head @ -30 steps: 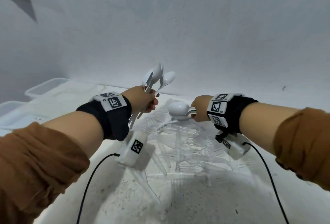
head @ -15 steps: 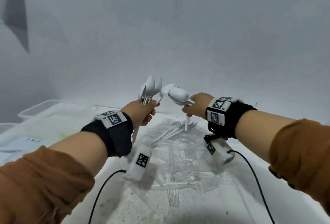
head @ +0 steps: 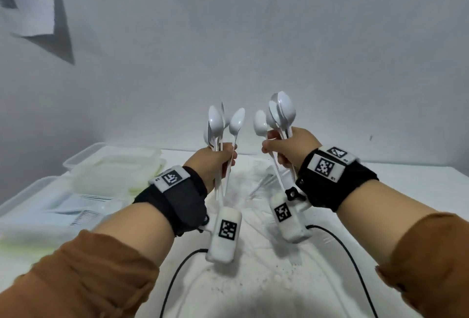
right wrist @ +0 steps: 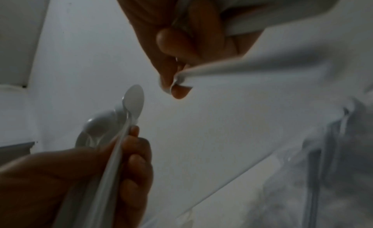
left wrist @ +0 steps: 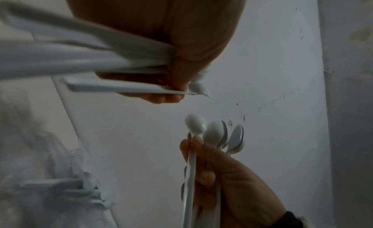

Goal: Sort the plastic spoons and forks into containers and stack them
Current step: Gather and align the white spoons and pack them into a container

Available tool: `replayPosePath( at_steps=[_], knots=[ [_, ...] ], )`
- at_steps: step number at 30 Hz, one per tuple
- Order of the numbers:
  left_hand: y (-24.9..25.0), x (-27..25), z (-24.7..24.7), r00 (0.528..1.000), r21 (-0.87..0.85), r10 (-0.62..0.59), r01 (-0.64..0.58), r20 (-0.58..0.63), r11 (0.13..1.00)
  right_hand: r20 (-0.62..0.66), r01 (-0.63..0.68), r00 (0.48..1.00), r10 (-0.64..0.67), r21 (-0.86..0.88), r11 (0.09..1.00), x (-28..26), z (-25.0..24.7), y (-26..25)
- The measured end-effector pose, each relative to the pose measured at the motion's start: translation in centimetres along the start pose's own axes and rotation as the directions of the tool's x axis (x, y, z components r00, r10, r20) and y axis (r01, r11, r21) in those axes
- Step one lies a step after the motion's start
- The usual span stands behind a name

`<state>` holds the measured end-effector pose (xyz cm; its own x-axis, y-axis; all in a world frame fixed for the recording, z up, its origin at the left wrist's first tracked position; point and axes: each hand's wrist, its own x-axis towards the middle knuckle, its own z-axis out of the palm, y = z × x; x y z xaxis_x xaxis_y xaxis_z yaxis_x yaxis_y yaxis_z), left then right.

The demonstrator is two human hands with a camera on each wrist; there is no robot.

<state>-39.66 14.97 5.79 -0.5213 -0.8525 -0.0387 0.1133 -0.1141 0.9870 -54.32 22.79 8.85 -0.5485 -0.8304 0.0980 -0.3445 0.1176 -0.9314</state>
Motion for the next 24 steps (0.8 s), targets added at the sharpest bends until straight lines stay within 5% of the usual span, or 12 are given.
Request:
replayPosePath(
  at_steps=[7, 18, 24],
  knots=[
    [-2.1, -3.1, -4.2, 0.999, 0.026, -0.026, 0.025, 0.021, 0.999, 0.052, -0.087, 0.996, 0.075, 0.301, 0.950, -4.6, 5.8, 1.5],
    [-3.3, -6.0, -8.4, 0.993, 0.261, 0.063, -0.087, 0.100, 0.962, 0.138, -0.119, 0.988, 0.068, 0.408, 0.905, -8.3, 11.6, 1.0],
    [-2.7, -6.6, -8.3, 0.992, 0.191, 0.044, -0.066, 0.117, 0.979, 0.174, -0.107, 0.984, 0.038, 0.404, 0.909, -8.5, 11.9, 0.4]
  ],
)
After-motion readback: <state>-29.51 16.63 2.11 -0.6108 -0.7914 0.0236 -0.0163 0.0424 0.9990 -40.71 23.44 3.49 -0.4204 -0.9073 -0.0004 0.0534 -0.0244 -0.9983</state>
